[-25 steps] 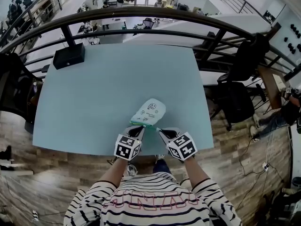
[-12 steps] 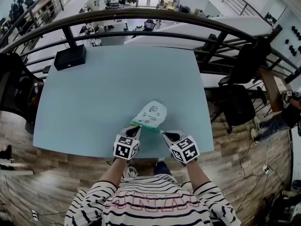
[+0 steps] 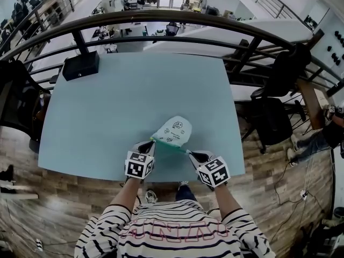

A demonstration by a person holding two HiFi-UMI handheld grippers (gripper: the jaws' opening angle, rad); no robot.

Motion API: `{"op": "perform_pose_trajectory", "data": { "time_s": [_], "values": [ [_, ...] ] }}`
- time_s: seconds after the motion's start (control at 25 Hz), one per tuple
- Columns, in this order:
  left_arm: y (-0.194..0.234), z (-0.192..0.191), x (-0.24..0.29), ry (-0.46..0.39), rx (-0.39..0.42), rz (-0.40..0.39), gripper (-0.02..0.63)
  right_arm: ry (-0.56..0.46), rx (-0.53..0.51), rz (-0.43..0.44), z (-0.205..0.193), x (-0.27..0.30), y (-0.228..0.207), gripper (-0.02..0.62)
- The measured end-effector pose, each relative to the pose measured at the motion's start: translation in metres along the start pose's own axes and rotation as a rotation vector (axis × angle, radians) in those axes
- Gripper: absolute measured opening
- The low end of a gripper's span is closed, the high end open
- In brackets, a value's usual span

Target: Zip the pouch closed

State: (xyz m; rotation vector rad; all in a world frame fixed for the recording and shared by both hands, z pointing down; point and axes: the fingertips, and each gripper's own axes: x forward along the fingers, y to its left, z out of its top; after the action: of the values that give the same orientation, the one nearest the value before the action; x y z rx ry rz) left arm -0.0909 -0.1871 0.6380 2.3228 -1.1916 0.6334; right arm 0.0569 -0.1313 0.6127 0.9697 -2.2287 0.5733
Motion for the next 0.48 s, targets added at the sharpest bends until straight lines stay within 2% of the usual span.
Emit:
{"op": "perform_pose_trajectory", "data": {
  "time_s": [0.48],
  "values": [
    [0.013, -0.008, 0.015, 0.073, 0.050, 0.038, 0.026, 0.006, 0.024, 0.017, -0.004, 0.011, 0.000, 0.028]
  ]
}}
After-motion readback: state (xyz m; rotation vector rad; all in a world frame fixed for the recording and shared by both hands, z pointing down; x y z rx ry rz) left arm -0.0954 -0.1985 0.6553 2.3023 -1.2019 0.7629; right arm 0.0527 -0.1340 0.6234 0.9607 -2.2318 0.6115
